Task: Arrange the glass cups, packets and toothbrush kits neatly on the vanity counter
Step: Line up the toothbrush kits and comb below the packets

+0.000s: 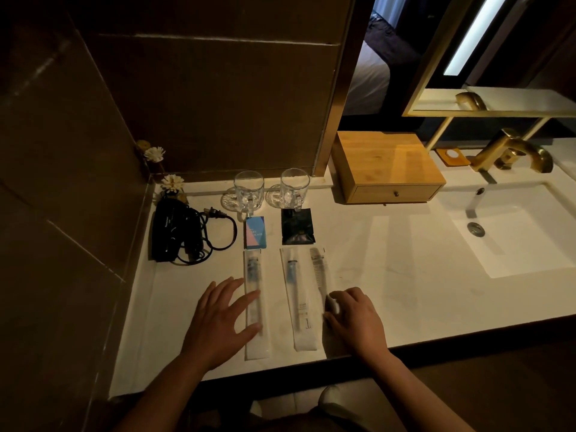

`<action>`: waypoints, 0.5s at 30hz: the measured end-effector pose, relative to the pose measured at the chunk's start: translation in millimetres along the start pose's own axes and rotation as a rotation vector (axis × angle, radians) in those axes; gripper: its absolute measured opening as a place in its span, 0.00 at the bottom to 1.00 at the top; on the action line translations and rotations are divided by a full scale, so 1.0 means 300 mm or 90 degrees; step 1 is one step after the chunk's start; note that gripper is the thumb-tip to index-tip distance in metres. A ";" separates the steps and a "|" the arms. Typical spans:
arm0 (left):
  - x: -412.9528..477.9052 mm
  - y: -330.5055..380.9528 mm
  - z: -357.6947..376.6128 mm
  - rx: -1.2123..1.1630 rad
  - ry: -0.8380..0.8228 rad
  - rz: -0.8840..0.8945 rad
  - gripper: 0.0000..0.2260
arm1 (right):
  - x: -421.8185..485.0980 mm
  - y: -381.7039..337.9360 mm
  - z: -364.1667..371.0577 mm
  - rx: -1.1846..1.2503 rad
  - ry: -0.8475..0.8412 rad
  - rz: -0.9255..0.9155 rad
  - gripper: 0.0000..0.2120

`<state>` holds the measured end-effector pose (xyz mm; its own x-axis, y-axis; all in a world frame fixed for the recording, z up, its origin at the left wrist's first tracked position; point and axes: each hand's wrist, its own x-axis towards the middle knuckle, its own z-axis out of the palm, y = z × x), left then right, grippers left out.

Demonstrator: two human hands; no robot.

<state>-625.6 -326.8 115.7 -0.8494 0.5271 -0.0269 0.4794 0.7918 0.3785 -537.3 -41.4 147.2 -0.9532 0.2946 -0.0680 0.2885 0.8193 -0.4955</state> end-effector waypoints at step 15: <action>-0.002 0.003 0.000 -0.008 0.016 -0.009 0.28 | -0.008 -0.111 0.032 -0.134 0.007 -0.209 0.16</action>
<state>-624.7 -326.3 116.1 -0.8612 0.5082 -0.0097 0.4647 0.7949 0.3901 -545.6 -74.2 155.5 -0.9972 0.0043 0.0743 -0.0183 0.9535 -0.3010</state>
